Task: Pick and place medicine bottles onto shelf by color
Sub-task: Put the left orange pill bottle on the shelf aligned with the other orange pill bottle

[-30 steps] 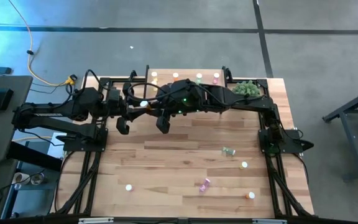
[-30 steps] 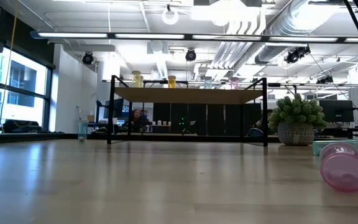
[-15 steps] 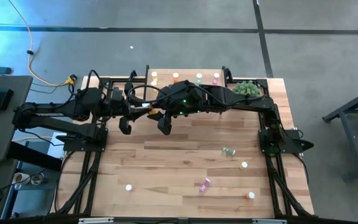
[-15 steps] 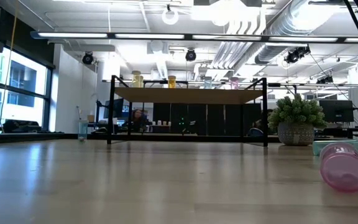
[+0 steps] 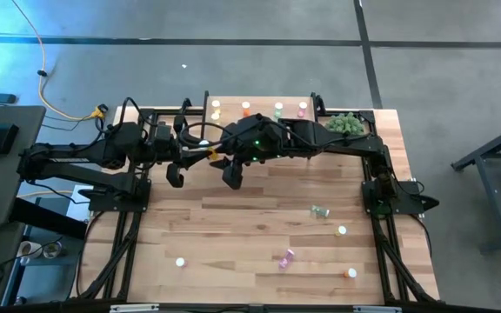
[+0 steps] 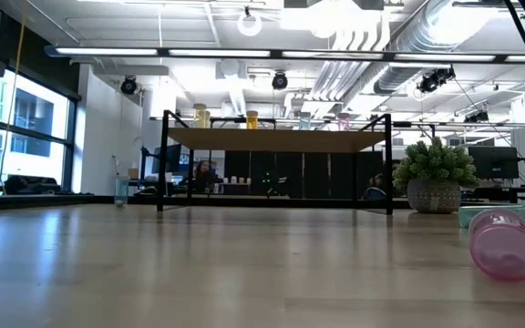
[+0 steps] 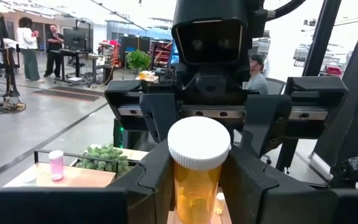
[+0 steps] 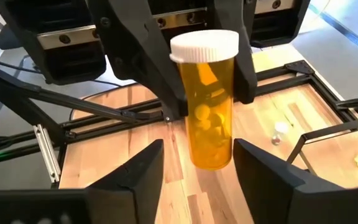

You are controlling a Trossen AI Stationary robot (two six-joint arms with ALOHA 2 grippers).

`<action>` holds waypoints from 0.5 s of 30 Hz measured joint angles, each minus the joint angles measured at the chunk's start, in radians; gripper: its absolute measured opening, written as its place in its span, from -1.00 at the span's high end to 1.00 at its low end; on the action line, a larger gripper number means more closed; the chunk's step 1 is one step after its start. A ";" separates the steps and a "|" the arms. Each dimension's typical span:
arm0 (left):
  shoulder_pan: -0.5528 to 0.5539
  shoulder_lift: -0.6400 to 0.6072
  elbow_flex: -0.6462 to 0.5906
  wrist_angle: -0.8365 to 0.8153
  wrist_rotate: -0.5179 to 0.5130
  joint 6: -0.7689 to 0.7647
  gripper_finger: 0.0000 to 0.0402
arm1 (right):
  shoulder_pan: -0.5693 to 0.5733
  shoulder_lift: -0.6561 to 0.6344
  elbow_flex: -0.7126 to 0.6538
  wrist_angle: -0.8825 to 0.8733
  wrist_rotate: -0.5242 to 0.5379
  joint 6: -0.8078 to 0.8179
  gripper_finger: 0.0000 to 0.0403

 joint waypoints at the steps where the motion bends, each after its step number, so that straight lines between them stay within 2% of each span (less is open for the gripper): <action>1: 0.000 0.000 0.000 0.000 0.000 0.000 0.47 | 0.000 0.000 0.000 0.002 0.000 0.000 0.15; 7: 0.000 0.000 0.000 0.000 0.000 -0.007 0.47 | 0.000 0.000 0.000 0.003 0.009 -0.001 0.40; 15: 0.000 0.003 0.001 0.002 0.001 -0.009 0.47 | 0.000 0.000 0.000 0.003 0.009 0.001 0.57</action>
